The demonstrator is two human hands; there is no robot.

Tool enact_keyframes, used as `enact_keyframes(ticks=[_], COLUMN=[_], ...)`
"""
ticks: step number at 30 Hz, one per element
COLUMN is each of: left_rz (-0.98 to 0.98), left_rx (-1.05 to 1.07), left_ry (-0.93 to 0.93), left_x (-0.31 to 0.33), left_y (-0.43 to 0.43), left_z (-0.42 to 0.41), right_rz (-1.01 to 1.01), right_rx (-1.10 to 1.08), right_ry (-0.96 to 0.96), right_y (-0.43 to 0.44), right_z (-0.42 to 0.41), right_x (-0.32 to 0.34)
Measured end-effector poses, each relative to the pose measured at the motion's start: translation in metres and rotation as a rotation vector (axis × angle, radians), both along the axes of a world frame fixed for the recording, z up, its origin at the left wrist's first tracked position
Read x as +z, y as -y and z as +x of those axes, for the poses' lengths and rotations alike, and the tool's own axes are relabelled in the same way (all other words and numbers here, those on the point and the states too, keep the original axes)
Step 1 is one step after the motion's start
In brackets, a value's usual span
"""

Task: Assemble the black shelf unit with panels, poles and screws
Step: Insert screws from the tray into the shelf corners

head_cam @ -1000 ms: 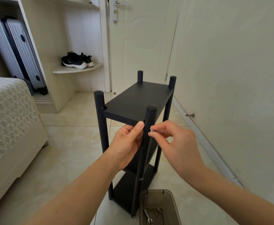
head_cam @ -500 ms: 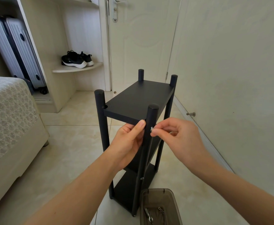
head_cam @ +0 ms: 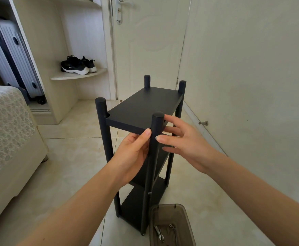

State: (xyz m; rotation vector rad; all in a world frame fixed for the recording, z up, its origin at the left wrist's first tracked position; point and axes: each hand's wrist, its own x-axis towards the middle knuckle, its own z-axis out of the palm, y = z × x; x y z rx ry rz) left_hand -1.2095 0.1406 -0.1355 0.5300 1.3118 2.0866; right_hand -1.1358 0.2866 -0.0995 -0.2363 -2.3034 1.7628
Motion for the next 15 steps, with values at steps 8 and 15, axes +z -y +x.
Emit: enact_keyframes(ticks=[8, 15], left_rz=[-0.558, -0.694], left_rx=[0.648, 0.485], left_ry=[-0.806, -1.293], left_x=[0.016, 0.033], left_y=[0.021, 0.010], left_z=[0.005, -0.004], right_rz=[-0.118, -0.249], right_rx=[-0.020, 0.049], right_ry=[-0.013, 0.018], right_y=[-0.003, -0.005], right_z=[-0.006, -0.005], right_x=[0.002, 0.005])
